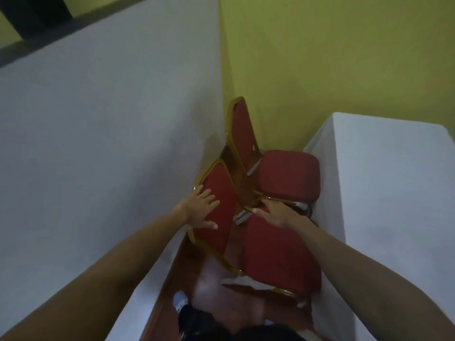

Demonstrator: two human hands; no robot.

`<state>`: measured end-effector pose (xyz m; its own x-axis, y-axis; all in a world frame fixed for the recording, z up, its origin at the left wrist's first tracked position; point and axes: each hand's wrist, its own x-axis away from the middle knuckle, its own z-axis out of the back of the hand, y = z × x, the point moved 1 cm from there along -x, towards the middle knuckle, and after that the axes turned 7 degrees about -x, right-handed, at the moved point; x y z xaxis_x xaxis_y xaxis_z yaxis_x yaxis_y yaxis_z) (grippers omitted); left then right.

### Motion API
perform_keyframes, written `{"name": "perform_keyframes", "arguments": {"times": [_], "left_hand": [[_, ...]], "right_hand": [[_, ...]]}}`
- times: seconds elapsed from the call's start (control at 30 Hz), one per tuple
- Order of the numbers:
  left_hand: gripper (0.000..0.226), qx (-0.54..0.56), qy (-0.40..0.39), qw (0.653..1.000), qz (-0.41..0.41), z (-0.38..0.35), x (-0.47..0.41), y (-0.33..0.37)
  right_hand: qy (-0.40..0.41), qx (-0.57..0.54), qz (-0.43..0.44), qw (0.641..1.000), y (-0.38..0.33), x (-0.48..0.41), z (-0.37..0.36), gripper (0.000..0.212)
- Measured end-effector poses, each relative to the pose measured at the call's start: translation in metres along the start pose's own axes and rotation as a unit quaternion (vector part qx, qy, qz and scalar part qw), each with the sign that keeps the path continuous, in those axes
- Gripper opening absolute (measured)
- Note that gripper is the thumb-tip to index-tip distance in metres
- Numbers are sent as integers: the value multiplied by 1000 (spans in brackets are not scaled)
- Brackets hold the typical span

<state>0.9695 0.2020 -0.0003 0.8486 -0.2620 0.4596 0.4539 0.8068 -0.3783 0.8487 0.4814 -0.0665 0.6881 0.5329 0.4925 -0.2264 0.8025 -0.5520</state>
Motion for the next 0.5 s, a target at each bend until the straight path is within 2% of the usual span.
{"name": "perform_keyframes", "arguments": {"times": [0.13,0.23,0.3,0.37,0.5], "left_hand": [[105,-82,16,989,-120,-26,-14,-65],[100,-110,48,969,-214,-40,-22,-98],[94,-124,72,951,-272,-49,-29,-113],[89,-133,97,935,-315,-51,-40,-125],[91,-152,124,922,-334,-50,-68,-150]], "right_hand": [[43,-28,-38,998,-43,-10,-12,93],[46,-65,-54,995,-71,-18,-34,70],[56,-83,-45,994,-74,-30,-61,62],[64,-80,-54,993,-83,-28,-81,66],[63,-32,-140,988,-108,-23,-94,107]]}}
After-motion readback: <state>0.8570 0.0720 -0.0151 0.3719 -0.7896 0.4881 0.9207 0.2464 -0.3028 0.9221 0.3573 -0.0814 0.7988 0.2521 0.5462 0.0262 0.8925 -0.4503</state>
